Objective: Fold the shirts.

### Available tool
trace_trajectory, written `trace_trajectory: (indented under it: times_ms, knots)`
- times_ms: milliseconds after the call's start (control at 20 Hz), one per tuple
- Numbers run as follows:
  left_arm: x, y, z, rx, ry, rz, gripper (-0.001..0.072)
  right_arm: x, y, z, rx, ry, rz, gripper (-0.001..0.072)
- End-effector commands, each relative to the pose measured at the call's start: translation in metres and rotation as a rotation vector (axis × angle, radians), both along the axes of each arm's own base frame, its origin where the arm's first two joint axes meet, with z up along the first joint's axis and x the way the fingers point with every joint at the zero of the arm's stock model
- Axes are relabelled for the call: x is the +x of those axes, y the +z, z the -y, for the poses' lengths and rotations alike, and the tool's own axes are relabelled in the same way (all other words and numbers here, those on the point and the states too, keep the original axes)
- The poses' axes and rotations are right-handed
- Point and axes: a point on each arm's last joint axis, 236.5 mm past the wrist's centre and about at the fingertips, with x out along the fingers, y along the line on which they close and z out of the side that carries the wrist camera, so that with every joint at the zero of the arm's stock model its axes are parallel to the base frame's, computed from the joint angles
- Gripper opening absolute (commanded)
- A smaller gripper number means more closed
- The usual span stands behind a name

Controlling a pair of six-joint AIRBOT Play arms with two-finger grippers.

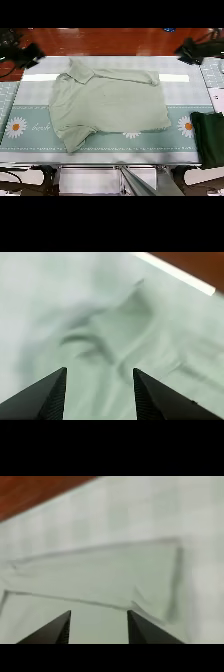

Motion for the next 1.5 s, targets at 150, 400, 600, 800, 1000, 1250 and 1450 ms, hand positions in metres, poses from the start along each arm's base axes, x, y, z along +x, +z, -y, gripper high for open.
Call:
trace_trajectory:
  times_ms: [150,400,600,800,1000,1250,1450]
  knots:
    - [-0.202,-0.102,-0.012,-0.167,-0.102,-0.556,0.0506,-0.156,-0.061,0.086,-0.206,-0.102,-0.336,0.0409]
    - [-0.288,-0.129,0.005,-0.377,0.070,-0.537,0.0506,-0.226,-0.101,0.040,-0.076,-0.185,-0.249,0.0409]
    - [-0.300,-0.143,0.034,-0.559,0.133,-0.522,0.0505,-0.244,-0.101,0.009,-0.004,-0.161,-0.190,0.0408]
    - [-0.306,-0.156,0.040,-0.566,0.128,-0.551,0.0505,-0.239,-0.091,-0.001,0.038,-0.154,-0.145,0.0408]
    - [-0.299,-0.168,0.043,-0.538,0.121,-0.554,0.0505,-0.236,-0.087,-0.006,0.063,-0.159,-0.133,0.0408]
    - [-0.280,-0.185,0.071,-0.547,0.095,-0.564,0.0485,-0.231,-0.084,-0.005,0.079,-0.177,-0.118,0.0408]
    - [-0.265,-0.171,0.073,-0.522,-0.016,-0.510,0.0017,-0.254,-0.103,0.040,-0.027,-0.264,-0.206,0.0408]
